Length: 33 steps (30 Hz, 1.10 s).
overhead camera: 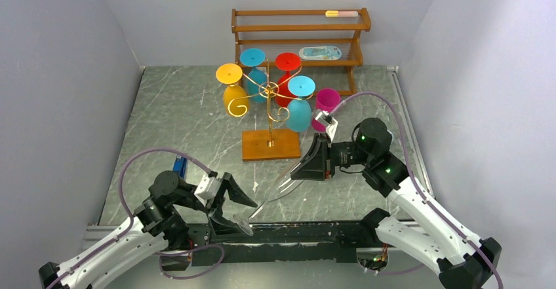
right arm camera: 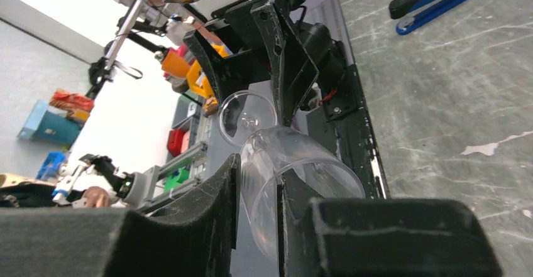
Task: Take the wine glass off the wine glass rack
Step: Place the wine glass at the center of the board.
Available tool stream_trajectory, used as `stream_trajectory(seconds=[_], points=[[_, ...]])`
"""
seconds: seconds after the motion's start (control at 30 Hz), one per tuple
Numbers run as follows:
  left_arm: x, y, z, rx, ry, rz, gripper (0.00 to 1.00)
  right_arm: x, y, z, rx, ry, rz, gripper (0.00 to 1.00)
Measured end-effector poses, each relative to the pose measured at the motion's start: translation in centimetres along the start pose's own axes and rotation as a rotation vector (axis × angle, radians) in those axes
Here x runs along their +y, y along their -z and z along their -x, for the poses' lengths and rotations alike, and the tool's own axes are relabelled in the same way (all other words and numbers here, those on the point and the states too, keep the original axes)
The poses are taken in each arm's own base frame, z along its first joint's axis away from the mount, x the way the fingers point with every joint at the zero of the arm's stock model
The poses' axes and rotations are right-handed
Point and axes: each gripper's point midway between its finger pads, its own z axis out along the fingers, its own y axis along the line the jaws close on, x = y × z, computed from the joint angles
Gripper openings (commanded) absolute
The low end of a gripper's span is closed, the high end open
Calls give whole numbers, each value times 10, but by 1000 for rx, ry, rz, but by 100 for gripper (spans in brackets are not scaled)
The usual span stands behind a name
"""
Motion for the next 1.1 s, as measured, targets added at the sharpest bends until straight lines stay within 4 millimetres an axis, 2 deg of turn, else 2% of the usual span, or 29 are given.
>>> stream_trajectory(seconds=[0.07, 0.13, 0.2, 0.33, 0.7, 1.1], points=[[5, 1, -2, 9, 4, 35, 85, -1, 2, 1, -3, 12, -31, 0], [11, 2, -5, 20, 9, 74, 86, -3, 3, 2, -2, 16, -57, 0], [16, 4, -9, 33, 23, 103, 95, -6, 4, 0, 2, 14, -77, 0], [22, 6, -16, 53, 38, 140, 96, -11, 5, -4, 14, -1, -97, 0], [21, 5, -20, 69, 53, 122, 96, -18, 6, -8, 46, -14, -135, 0], [20, 4, -17, 60, 38, 111, 97, -11, 11, -5, 35, 9, -137, 0]])
